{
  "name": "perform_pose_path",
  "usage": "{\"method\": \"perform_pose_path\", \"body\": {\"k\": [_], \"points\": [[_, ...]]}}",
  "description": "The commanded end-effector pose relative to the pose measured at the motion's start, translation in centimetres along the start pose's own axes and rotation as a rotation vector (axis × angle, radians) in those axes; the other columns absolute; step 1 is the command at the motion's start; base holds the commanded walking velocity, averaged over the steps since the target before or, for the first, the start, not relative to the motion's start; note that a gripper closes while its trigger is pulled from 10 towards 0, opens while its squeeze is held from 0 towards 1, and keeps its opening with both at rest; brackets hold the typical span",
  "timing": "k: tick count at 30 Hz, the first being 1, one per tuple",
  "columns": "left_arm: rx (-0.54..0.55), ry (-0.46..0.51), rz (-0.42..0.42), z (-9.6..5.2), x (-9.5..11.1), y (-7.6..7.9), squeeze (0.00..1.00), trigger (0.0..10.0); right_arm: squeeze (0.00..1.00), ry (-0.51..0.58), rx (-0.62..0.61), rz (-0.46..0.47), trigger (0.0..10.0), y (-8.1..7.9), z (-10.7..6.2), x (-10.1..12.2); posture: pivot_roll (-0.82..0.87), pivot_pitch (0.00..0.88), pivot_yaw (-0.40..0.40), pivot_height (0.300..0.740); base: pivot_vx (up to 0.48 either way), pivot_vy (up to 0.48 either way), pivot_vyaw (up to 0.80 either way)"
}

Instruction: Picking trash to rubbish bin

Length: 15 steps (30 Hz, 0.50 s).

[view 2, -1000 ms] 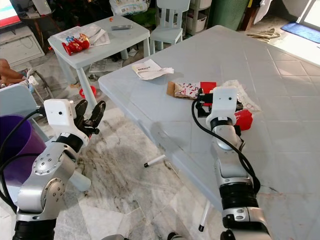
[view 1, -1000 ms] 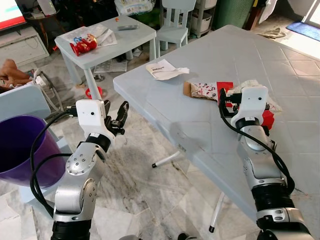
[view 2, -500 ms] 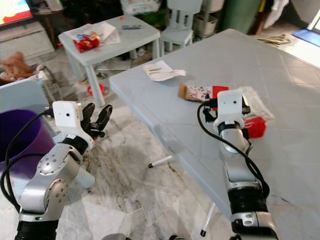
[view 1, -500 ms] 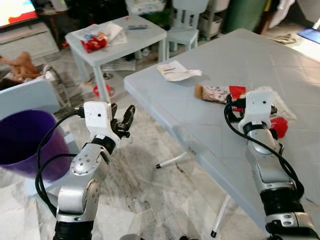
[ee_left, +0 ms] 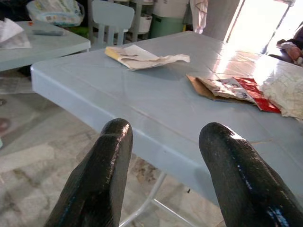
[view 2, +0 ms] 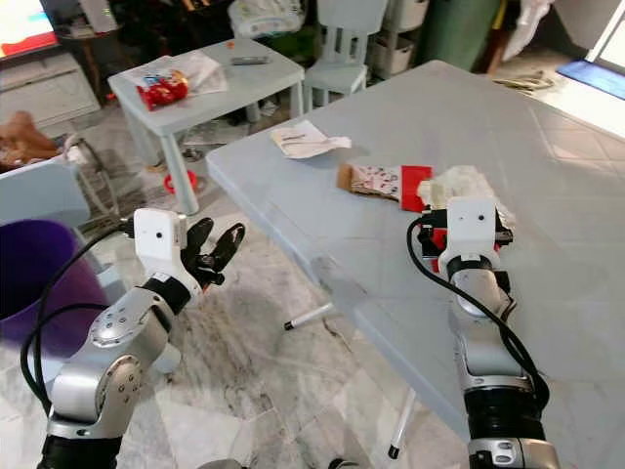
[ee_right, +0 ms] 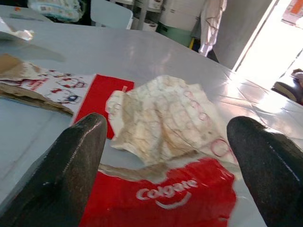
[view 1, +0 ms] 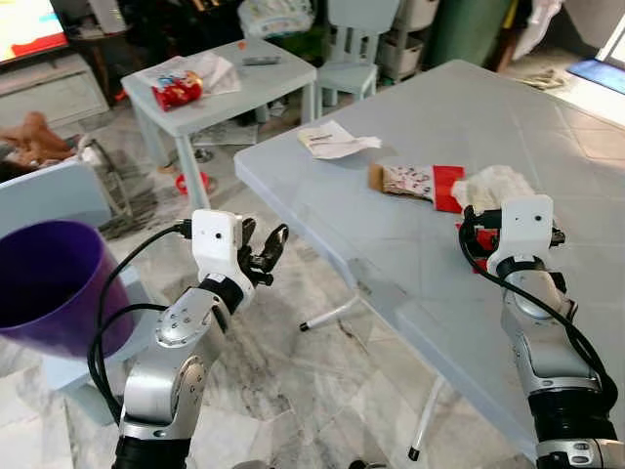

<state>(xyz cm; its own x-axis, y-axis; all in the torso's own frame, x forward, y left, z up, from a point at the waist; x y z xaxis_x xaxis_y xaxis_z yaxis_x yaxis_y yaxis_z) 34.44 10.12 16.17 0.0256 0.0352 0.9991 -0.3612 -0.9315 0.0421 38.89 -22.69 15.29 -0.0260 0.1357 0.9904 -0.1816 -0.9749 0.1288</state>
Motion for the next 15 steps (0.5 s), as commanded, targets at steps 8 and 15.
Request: {"method": "perform_pose_path", "body": {"k": [8, 15], "points": [[0.016, -0.02, -0.024, -0.19, -0.24, -0.43, 0.0, 10.0, 0.0, -0.002, 0.021, 0.025, 10.0, -0.74, -0.07, 0.36, 0.13, 0.127, -0.023, 0.74, 0.0, 0.177, 0.0], [0.007, -0.022, -0.027, -0.07, -0.2, -0.22, 0.0, 10.0, 0.0, 0.001, 0.018, 0.028, 10.0, -0.76, -0.1, 0.46, 0.13, 0.128, -0.022, 0.74, 0.0, 0.409, 0.0]]}}
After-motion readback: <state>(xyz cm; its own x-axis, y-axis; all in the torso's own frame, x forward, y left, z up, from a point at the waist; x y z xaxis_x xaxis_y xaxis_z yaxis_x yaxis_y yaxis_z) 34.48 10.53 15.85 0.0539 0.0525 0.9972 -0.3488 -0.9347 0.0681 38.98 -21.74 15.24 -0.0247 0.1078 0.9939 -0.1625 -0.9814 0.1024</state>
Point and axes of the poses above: a point about 5 cm out from each wrist's last joint towards the gripper, its own z axis pointing out of the wrist towards the gripper, its own x axis along the axis of the wrist's last joint, y = z × x, the point moved 6 cm from there along z, pointing out of the wrist towards the gripper, and after that the axes turned 6 degrees about z, right-handed, at the moved point
